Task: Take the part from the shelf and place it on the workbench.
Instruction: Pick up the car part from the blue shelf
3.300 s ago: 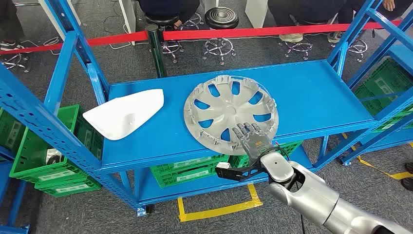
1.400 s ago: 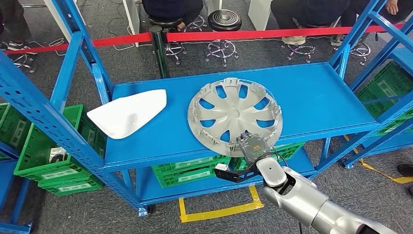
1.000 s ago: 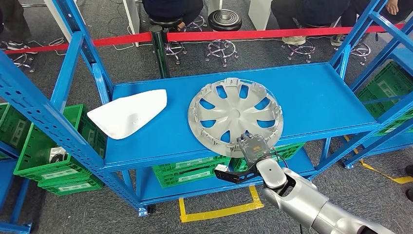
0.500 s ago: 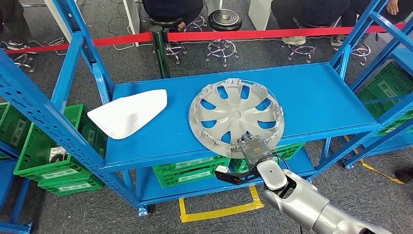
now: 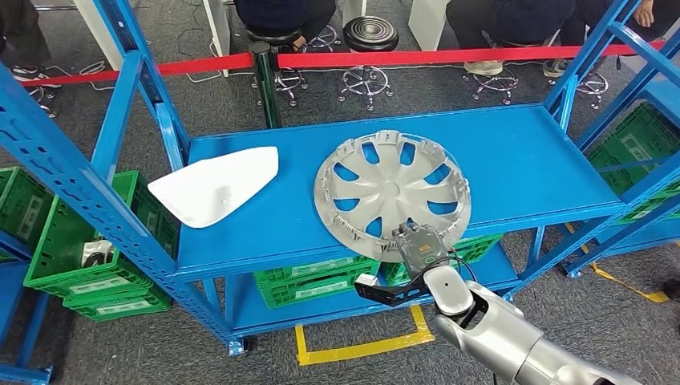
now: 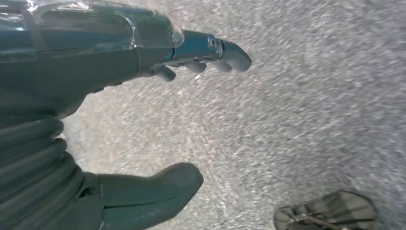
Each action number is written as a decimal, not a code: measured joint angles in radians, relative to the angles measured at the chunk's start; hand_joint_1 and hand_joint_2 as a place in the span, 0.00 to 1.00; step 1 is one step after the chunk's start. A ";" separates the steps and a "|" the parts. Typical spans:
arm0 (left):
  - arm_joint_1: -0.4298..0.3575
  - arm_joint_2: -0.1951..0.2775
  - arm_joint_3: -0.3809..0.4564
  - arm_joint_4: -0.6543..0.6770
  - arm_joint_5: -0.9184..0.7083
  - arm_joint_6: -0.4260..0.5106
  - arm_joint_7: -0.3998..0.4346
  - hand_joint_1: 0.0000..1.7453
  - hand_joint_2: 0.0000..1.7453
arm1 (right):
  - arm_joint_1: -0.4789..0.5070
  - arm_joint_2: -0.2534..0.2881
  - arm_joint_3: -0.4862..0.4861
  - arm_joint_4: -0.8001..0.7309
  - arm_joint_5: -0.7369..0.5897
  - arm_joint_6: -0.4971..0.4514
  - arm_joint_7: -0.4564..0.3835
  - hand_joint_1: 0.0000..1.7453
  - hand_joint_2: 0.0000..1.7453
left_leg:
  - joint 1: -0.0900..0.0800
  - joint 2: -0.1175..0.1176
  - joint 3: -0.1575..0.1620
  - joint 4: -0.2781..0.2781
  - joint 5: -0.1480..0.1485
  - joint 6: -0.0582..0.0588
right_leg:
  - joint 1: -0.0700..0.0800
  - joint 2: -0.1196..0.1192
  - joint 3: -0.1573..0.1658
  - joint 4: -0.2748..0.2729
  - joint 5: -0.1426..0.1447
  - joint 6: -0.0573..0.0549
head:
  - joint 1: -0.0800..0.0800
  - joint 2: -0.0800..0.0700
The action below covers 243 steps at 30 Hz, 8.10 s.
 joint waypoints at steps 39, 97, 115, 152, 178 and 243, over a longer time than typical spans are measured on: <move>0.001 0.000 -0.019 0.000 -0.005 0.015 -0.023 0.00 0.00 | 0.013 -0.010 -0.016 -0.024 0.000 0.009 0.000 1.00 1.00 | 0.000 0.000 -0.001 0.001 0.000 0.000 | 0.000 -0.001 -0.001 0.001 -0.001 0.004 | -0.003 0.000; 0.003 -0.013 -0.020 0.000 -0.018 0.018 0.010 0.00 0.00 | 0.261 -0.040 -0.415 -0.624 0.081 -0.445 0.029 0.00 1.00 | 0.001 0.013 -0.008 0.001 -0.001 -0.001 | 0.000 0.006 -0.011 0.005 0.000 0.006 | -0.003 0.000; 0.002 -0.012 -0.020 0.000 -0.019 0.000 -0.006 0.00 0.00 | 0.115 -0.104 -0.264 -0.529 -0.657 0.322 0.170 0.00 1.00 | 0.001 0.021 -0.011 0.000 -0.001 -0.001 | 0.000 0.009 -0.014 0.007 0.000 0.006 | -0.003 0.000; 0.001 -0.013 -0.018 0.000 -0.019 -0.010 0.025 0.00 0.00 | -0.154 -0.089 0.086 -0.207 -0.342 0.178 0.055 0.00 1.00 | 0.001 0.018 -0.014 0.001 -0.001 -0.002 | 0.000 0.008 -0.018 0.009 0.000 0.007 | -0.004 0.000; 0.000 -0.018 -0.017 0.000 -0.018 -0.010 0.034 0.00 0.00 | -0.168 0.015 0.123 -0.005 -0.258 0.174 -0.029 1.00 1.00 | 0.001 0.021 -0.011 0.001 -0.001 -0.002 | 0.000 0.011 -0.018 0.009 0.001 0.007 | -0.004 0.000; 0.001 -0.020 -0.012 0.000 0.003 0.059 -0.020 0.00 1.00 | -0.095 0.040 0.052 -0.036 -0.157 -0.285 -0.026 1.00 1.00 | 0.001 0.005 -0.007 0.001 0.003 -0.006 | 0.000 0.003 -0.013 0.010 0.002 0.008 | -0.005 0.000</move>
